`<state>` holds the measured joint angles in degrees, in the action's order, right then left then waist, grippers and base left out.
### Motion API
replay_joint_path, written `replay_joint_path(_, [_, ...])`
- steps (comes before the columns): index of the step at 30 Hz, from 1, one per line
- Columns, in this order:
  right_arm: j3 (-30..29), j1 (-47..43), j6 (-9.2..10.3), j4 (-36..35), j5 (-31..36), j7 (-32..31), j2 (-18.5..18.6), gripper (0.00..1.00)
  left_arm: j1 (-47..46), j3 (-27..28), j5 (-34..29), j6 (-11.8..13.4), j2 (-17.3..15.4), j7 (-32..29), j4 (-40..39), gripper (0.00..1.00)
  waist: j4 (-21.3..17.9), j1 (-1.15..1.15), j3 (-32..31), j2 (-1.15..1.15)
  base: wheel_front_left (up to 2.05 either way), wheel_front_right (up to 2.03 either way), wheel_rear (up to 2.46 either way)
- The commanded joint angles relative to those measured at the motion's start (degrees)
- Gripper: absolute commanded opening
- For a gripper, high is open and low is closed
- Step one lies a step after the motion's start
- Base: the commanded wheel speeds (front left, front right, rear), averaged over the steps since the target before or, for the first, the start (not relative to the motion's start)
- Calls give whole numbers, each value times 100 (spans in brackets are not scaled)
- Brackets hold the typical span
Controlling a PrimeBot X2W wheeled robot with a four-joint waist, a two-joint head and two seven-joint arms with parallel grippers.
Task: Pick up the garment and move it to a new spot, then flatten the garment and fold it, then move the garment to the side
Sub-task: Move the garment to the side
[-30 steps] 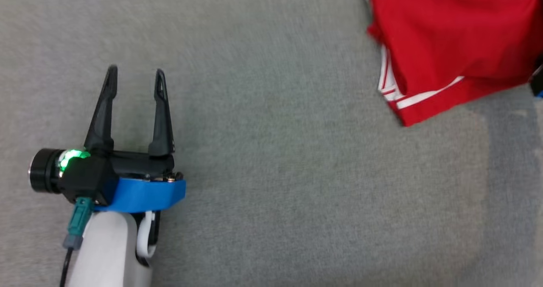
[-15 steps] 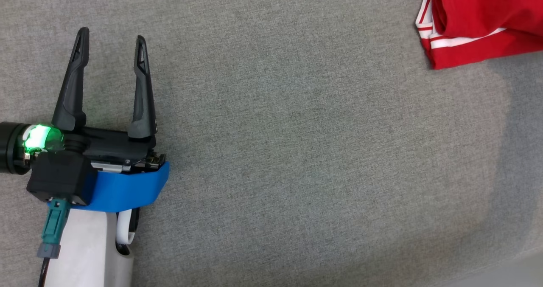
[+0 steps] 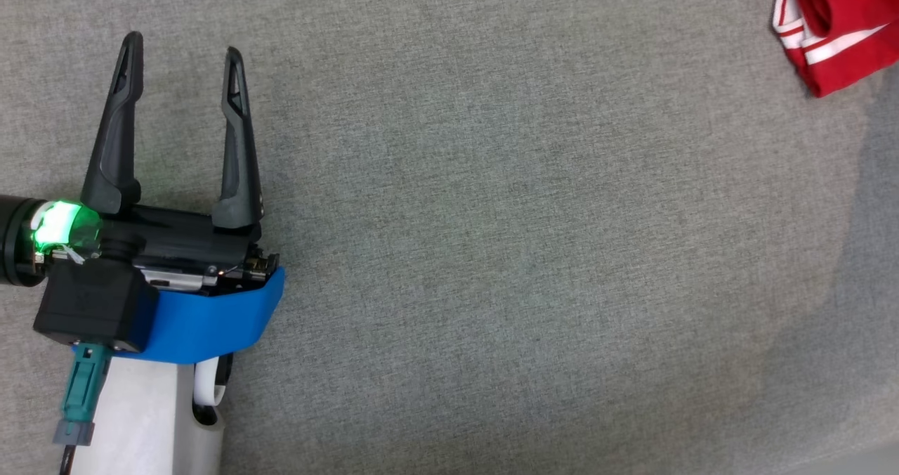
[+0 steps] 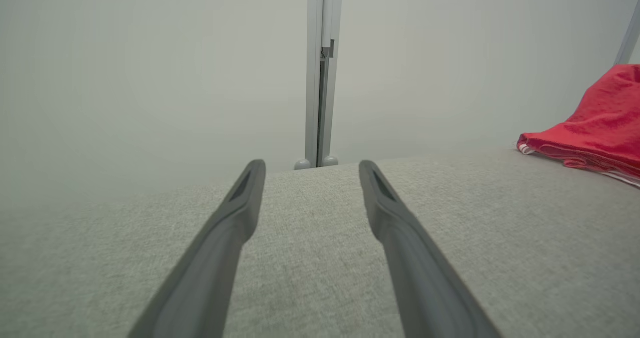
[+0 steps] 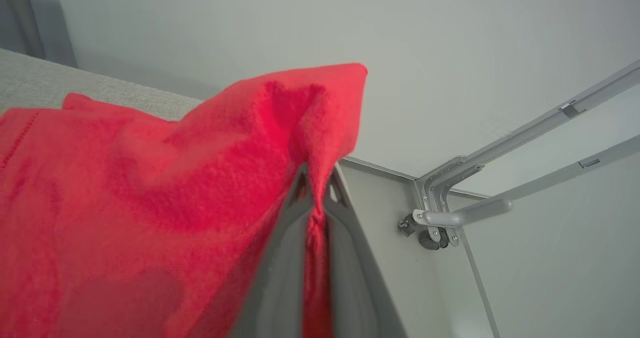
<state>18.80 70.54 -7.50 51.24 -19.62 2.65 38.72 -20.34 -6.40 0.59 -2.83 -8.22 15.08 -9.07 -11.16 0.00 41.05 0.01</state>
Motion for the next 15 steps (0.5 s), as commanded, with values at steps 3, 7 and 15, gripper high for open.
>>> replay_joint_path(3, [-52,238,1,371,8,46,-66,100,-10,-13,25,44,-8,11,6,100,48,0,16,-1,0,0,0])
replay_joint_path(7, [-42,324,1,684,144,179,-124,100,-1,-12,59,61,-5,12,21,100,72,0,-26,-1,0,0,0])
replay_joint_path(15, [-189,292,1,1106,334,800,-285,100,166,48,188,109,53,13,193,100,139,0,-511,-1,0,0,0])
